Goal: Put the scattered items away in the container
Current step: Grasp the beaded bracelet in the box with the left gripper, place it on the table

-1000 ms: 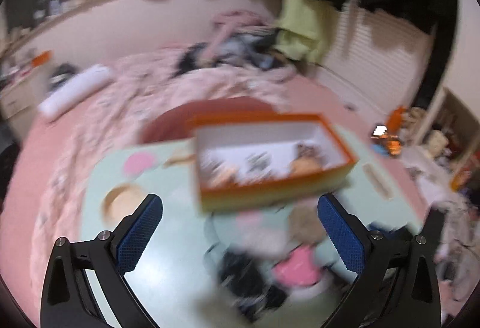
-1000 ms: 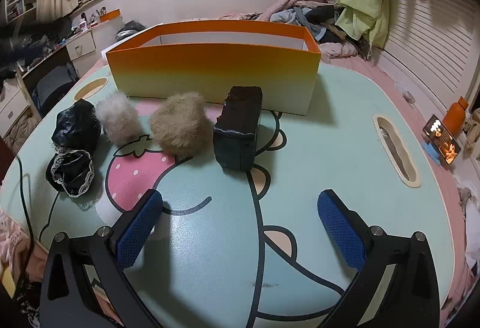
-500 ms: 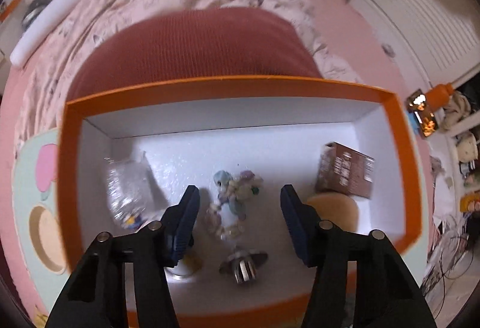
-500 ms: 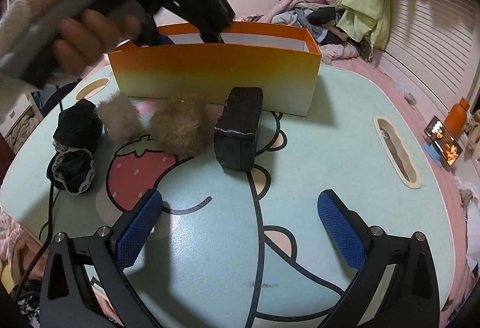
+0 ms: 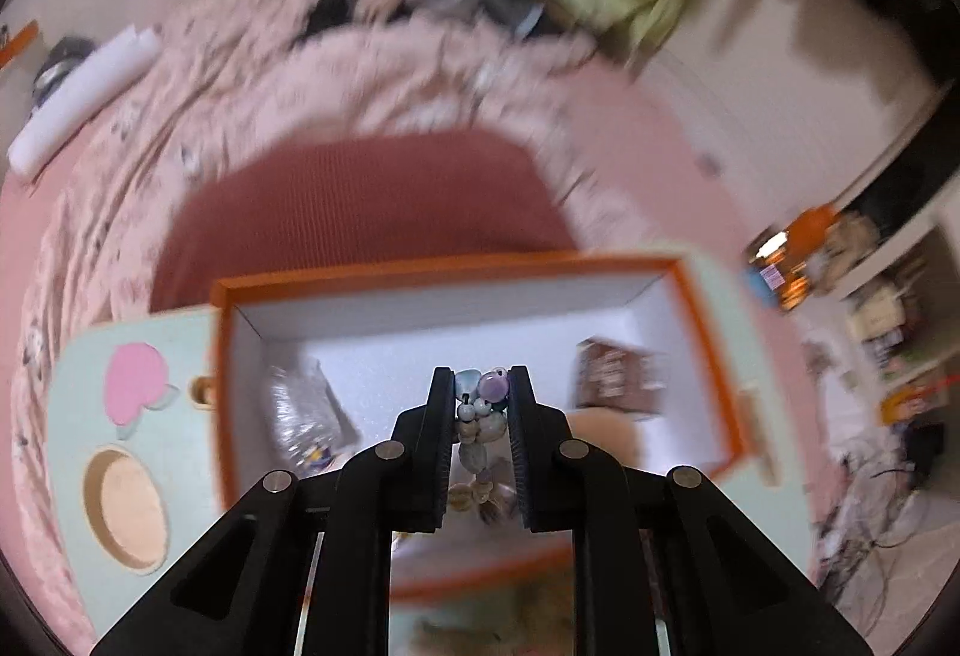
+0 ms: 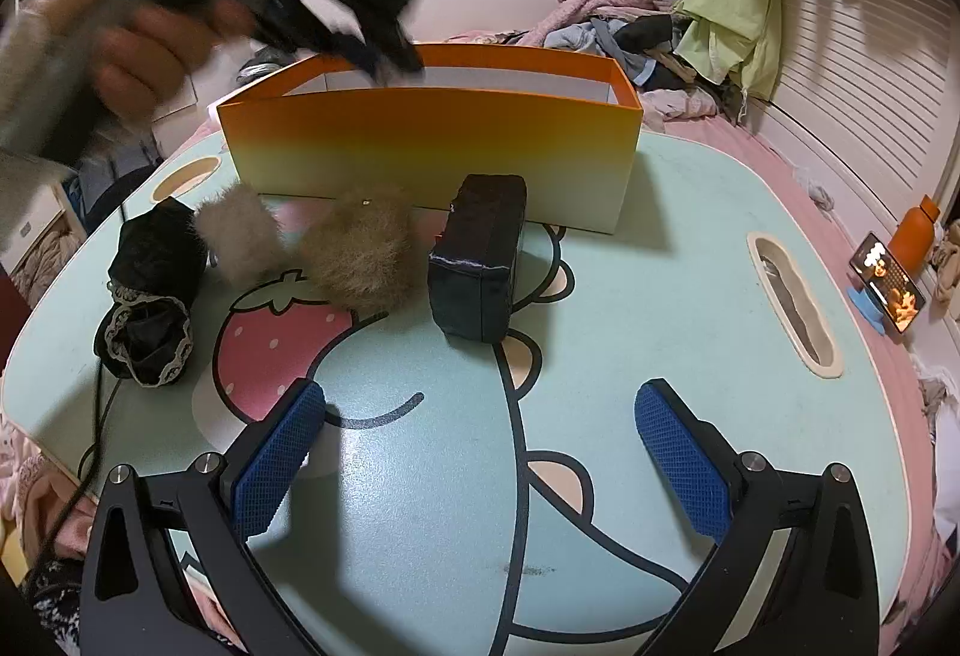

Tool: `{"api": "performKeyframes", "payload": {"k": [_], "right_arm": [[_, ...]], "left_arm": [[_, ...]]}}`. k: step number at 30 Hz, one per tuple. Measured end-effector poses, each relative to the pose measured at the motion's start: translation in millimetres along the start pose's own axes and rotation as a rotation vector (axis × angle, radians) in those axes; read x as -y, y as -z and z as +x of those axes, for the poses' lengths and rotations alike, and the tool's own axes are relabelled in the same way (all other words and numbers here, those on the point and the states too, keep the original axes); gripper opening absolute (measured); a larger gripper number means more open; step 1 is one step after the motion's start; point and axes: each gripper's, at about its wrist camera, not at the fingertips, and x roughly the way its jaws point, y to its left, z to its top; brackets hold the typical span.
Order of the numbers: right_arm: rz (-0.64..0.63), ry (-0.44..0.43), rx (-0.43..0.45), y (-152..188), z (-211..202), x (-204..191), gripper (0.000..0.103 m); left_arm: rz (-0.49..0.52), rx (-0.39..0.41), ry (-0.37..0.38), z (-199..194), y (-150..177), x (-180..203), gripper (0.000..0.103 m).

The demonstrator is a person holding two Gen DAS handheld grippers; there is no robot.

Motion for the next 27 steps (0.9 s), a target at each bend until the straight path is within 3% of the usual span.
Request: {"api": "performKeyframes", "payload": {"k": [4,7,11,14,18,23,27], "right_arm": [[0.0,-0.001,0.0,0,1,1,0.103],[-0.001,-0.001,0.0,0,0,1,0.103],[-0.001,-0.002,-0.001,-1,1,2,0.103],[-0.001,-0.002,-0.001,-1,1,2,0.103],[-0.001,-0.002,-0.001,-1,1,1,0.103],[-0.001,-0.002,-0.001,-1,2,0,0.103],[-0.001,-0.002,-0.001,0,1,-1,0.103]], "left_arm": [[0.051,0.144,0.059,-70,21,5,0.016],[0.059,0.186,0.037,-93,49,-6,0.016],[-0.015,0.154,-0.048,-78,88,-43,0.016],[-0.127,0.1,-0.004,-50,113,-77,0.016],[-0.136,0.064,-0.005,-28,127,-84,0.016],[-0.137,0.071,-0.011,-34,135,-82,0.046],[-0.182,0.141,0.038,-58,142,-90,0.051]]}}
